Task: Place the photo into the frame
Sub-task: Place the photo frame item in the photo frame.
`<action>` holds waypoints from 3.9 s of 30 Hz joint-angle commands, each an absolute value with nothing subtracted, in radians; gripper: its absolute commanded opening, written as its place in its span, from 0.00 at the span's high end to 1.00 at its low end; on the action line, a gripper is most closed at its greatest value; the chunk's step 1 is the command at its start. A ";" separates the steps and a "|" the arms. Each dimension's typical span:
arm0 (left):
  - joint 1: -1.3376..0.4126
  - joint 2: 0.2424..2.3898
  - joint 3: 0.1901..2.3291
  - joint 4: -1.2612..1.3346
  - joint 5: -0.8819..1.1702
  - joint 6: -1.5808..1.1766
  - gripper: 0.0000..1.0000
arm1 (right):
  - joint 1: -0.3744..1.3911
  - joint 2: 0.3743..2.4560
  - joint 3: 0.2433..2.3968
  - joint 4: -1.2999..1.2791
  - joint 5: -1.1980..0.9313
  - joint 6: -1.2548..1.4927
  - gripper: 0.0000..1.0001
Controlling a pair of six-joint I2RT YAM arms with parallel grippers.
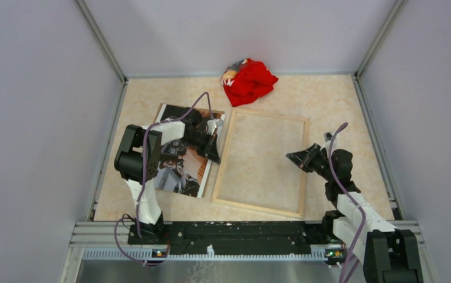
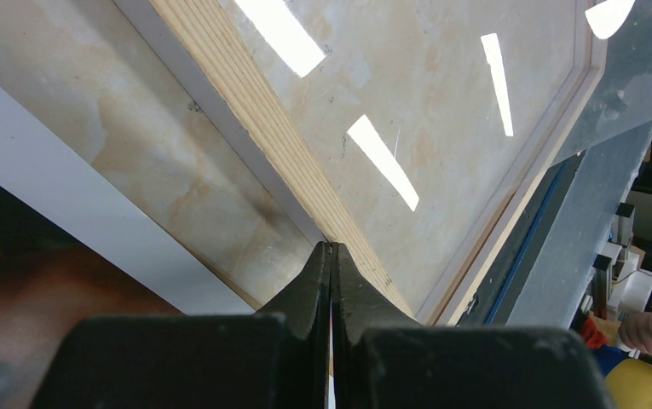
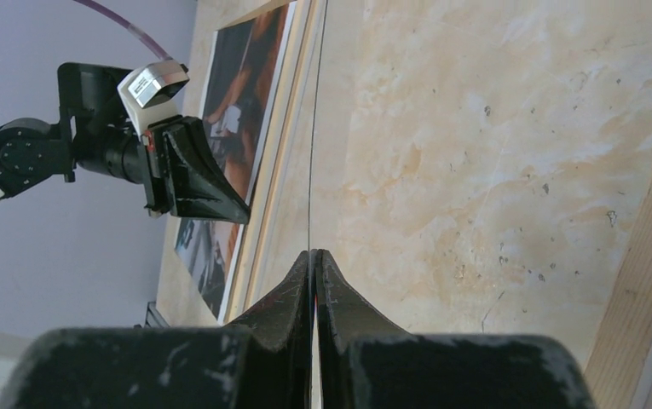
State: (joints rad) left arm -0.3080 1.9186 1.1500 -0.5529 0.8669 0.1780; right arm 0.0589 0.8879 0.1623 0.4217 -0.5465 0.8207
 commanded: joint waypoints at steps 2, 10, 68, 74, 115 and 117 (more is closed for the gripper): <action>-0.309 1.909 1.150 -0.545 0.875 0.187 1.00 | 0.071 0.849 0.162 0.484 -0.556 0.800 1.00; -0.308 1.907 1.152 -0.547 0.874 0.190 1.00 | 0.070 0.888 0.150 0.497 -0.526 0.777 1.00; -0.307 1.896 1.147 -0.553 0.901 0.200 1.00 | 0.350 1.023 0.583 -0.268 0.210 0.522 0.21; -0.305 1.895 1.145 -0.555 0.904 0.206 1.00 | 0.350 1.062 0.578 -0.267 0.188 0.555 0.26; -0.307 1.965 1.130 -0.504 0.891 0.211 1.00 | 0.339 1.065 0.423 -0.022 -0.194 0.792 0.37; -0.307 1.966 1.132 -0.507 0.891 0.210 1.00 | 0.339 1.055 0.437 -0.044 -0.188 0.786 0.37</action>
